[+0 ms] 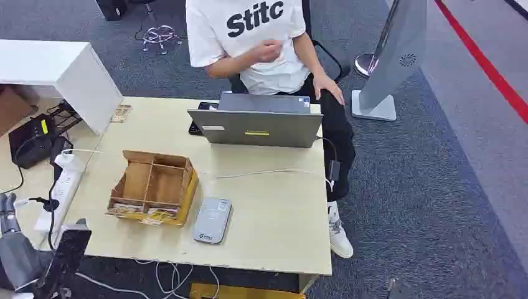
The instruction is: Pass the card to the sensor for recognition and then transmit it.
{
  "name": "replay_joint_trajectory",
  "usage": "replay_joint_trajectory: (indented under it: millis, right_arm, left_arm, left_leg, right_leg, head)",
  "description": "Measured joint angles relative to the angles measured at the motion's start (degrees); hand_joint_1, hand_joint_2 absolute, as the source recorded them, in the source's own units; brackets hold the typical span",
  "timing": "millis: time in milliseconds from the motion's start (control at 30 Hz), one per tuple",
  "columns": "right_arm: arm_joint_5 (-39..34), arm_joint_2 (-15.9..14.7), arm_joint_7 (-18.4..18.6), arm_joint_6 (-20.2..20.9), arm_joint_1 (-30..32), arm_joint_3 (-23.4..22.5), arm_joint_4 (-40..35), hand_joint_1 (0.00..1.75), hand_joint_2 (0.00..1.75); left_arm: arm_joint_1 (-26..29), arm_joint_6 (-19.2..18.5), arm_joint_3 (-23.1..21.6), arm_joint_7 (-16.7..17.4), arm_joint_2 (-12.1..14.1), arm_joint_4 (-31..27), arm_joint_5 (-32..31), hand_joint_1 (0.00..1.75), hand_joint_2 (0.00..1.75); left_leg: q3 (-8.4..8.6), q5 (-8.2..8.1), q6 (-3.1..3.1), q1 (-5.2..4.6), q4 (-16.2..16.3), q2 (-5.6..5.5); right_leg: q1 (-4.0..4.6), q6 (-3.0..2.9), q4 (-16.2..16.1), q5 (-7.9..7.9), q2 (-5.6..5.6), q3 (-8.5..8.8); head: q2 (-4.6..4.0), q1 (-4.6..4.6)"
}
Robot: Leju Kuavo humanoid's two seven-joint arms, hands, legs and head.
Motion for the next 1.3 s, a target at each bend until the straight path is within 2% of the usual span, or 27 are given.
replay_joint_trajectory:
  millis: [667,700,1067,1167,1300]
  right_arm:
    - [4.4,0.5,-0.3,0.0,-3.1,7.5,2.5,0.0,1.75]
    - [4.7,0.5,-0.3,0.0,-3.3,7.8,2.7,0.0,1.75]
    - [5.7,0.5,-0.3,0.0,-4.7,13.1,4.3,0.0,1.75]
    - [4.5,0.5,-0.3,0.0,-4.9,14.2,4.6,0.0,1.75]
    - [3.4,0.5,-0.3,0.0,-4.9,15.1,4.9,0.0,1.75]
  left_arm:
    - [-16.4,1.0,-20.9,10.1,12.2,3.4,-28.5,0.0,1.75]
    - [-17.2,1.2,-21.8,10.6,12.9,3.8,-29.9,1.75,1.75]
    - [-23.5,4.1,-31.6,15.8,20.0,9.3,-44.9,1.75,1.75]
    - [-23.6,6.2,-32.6,16.3,20.6,10.2,-47.1,1.75,1.75]
    - [-22.4,8.7,-32.9,16.3,20.6,10.5,-46.7,1.75,1.75]
  left_leg:
    - [-0.01,0.03,-0.02,0.0,0.0,0.01]
    - [-0.01,0.03,-0.02,0.0,0.0,0.01]
    - [-0.03,0.19,-0.01,0.01,0.0,-0.01]
    - [-0.05,0.2,0.01,0.01,0.0,-0.01]
    - [-0.06,0.2,0.02,0.0,0.0,0.0]
  right_leg:
    - [0.0,-0.01,0.0,0.02,0.04,-0.04]
    - [0.0,-0.01,0.0,0.02,0.04,-0.04]
    - [0.01,-0.02,0.0,0.11,-0.01,-0.03]
    - [0.01,-0.02,0.0,0.12,-0.02,-0.03]
    - [0.0,0.01,0.0,0.15,0.01,-0.03]
  head:
    - [0.0,0.0]
    - [0.0,0.0]
    - [0.0,0.0]
    - [0.0,-0.02]
    - [0.0,0.02]
